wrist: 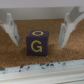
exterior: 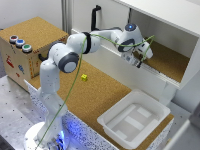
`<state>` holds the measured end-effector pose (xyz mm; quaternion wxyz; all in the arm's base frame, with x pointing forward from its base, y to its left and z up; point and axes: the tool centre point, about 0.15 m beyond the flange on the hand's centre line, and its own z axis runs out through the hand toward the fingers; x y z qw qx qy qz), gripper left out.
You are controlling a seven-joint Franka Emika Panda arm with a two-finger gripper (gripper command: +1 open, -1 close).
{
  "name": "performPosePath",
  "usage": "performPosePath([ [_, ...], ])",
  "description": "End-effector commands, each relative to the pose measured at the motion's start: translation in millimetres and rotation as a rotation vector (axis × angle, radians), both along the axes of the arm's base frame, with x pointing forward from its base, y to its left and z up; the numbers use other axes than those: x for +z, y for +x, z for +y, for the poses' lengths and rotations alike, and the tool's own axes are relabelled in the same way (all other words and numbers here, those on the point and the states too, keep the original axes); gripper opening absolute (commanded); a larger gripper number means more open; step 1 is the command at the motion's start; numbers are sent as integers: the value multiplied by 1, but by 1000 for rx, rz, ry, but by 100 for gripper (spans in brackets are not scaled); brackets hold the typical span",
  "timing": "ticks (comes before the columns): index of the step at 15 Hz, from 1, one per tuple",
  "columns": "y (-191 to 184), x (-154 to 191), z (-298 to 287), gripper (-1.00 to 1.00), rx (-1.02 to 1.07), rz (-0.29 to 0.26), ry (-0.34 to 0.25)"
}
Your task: Place the grasped purple block inside the right cabinet
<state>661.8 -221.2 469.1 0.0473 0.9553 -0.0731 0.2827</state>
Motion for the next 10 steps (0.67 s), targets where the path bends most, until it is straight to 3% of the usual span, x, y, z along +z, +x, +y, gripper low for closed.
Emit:
performPosePath([
  [1,13,2,-8,100,39,24,38],
  [2,0,0,0,100,0,0,0],
  [8,-93,11,35,100,-132,-1,46],
  [10,-118,13,55,100,-151,11,37],
])
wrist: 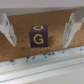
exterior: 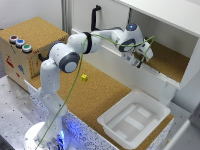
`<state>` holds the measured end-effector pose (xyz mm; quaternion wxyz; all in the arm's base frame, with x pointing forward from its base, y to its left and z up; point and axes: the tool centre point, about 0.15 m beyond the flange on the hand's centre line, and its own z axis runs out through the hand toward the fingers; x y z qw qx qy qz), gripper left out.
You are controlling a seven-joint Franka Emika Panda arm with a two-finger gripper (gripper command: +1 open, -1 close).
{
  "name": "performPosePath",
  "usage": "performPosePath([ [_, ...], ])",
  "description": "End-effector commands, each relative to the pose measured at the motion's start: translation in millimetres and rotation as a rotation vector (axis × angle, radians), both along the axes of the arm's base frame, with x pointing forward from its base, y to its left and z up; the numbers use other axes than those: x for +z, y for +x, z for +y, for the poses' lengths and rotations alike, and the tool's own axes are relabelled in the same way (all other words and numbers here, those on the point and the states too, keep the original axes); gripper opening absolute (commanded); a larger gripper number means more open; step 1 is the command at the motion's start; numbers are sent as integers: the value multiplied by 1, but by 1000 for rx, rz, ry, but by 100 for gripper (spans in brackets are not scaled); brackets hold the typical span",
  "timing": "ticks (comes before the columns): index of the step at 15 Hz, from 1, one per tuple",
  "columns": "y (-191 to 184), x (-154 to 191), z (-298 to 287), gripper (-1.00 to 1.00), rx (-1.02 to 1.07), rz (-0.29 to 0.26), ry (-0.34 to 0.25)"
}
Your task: Place the grasped purple block inside the right cabinet
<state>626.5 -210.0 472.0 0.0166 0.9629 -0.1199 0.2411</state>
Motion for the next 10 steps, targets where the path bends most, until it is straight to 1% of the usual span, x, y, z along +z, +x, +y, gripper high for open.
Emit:
performPosePath([
  [1,-92,9,53,100,-89,-45,-69],
  [4,-110,2,83,100,-82,12,-71],
  [6,-118,-25,107,100,-56,102,-53],
  [8,-124,-57,134,100,-22,202,-33],
  [10,-129,-86,160,100,44,291,-3],
])
